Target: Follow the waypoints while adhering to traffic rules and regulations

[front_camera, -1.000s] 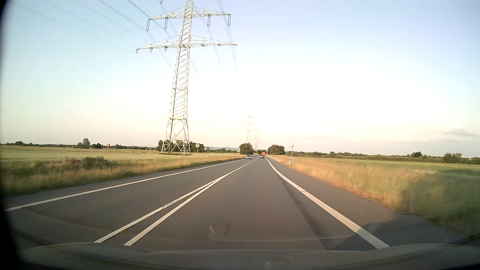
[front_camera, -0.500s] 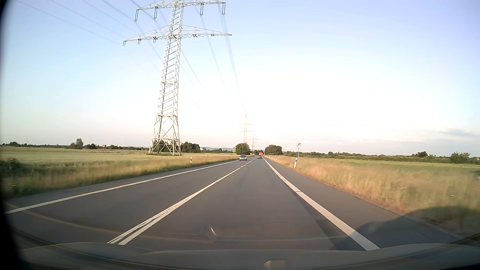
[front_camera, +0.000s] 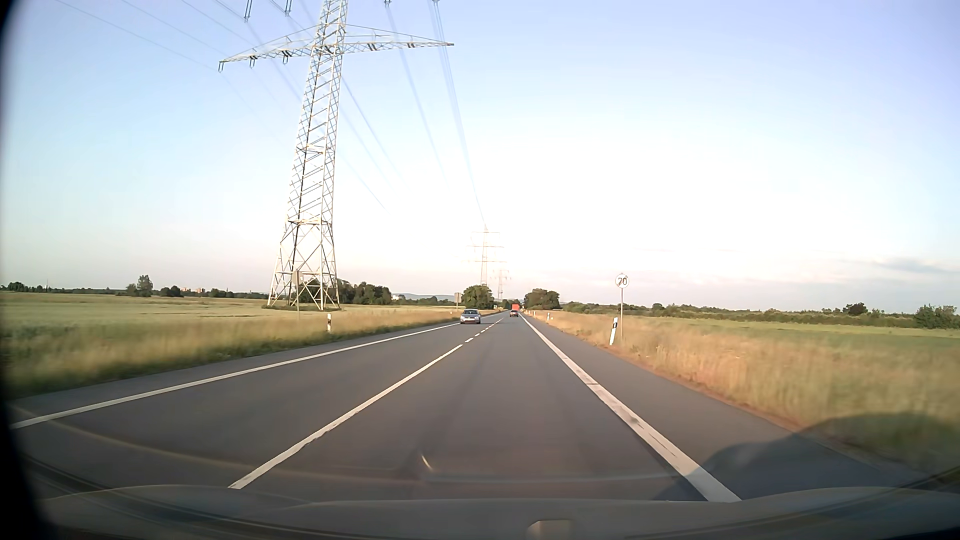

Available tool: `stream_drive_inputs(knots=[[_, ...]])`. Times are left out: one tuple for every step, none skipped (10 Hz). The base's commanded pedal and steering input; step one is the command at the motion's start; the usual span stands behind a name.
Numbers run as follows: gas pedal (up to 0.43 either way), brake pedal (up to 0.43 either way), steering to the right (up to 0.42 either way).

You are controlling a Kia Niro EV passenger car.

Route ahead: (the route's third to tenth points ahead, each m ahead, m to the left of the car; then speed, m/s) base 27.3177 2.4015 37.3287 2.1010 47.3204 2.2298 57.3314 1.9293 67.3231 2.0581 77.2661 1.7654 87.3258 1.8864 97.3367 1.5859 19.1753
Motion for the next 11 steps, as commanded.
stream_drive_inputs(knots=[[0.098, 0.024, 0.006], [0.098, 0.018, 0.005], [0.098, 0.024, 0.005], [0.098, 0.024, 0.005], [0.098, 0.018, 0.004], [0.098, 0.024, 0.003], [0.098, 0.024, 0.003], [0.098, 0.018, 0.002], [0.098, 0.024, 0.002], [0.098, 0.018, 0.002], [0.098, 0.024, 0.001]])
